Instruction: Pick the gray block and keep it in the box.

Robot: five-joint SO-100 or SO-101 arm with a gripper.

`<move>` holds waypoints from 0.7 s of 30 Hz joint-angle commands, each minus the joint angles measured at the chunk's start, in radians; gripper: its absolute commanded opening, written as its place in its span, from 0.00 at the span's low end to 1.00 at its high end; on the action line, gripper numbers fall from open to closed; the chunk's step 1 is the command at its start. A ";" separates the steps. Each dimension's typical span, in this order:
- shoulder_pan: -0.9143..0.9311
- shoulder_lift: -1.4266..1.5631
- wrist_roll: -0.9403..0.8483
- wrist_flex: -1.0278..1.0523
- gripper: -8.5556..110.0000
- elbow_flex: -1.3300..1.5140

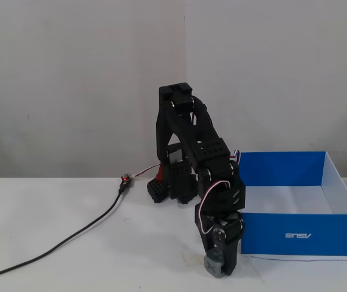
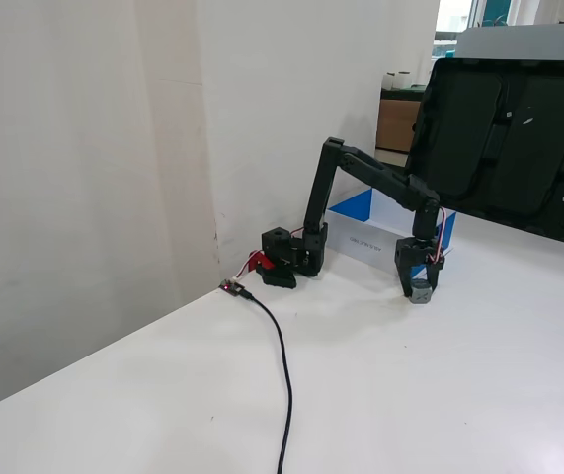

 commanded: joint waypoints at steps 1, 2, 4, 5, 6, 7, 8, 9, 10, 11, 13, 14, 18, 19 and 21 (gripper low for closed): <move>0.005 0.021 -0.008 0.000 0.08 -0.081; 0.005 0.021 -0.008 0.005 0.07 -0.087; 0.008 0.032 -0.008 0.026 0.07 -0.110; 0.008 0.040 -0.008 0.048 0.07 -0.133; 0.008 0.051 -0.008 0.074 0.07 -0.163; 0.006 0.063 -0.006 0.104 0.07 -0.196; 0.003 0.077 -0.003 0.140 0.07 -0.236; -0.003 0.091 0.000 0.176 0.07 -0.284; -0.011 0.101 0.002 0.219 0.07 -0.336; -0.020 0.109 0.005 0.265 0.07 -0.394; -0.048 0.117 0.006 0.360 0.07 -0.522; -0.066 0.118 0.008 0.407 0.07 -0.584; -0.163 0.204 0.017 0.463 0.07 -0.666; -0.192 0.239 0.017 0.463 0.07 -0.649; -0.258 0.310 0.017 0.463 0.07 -0.595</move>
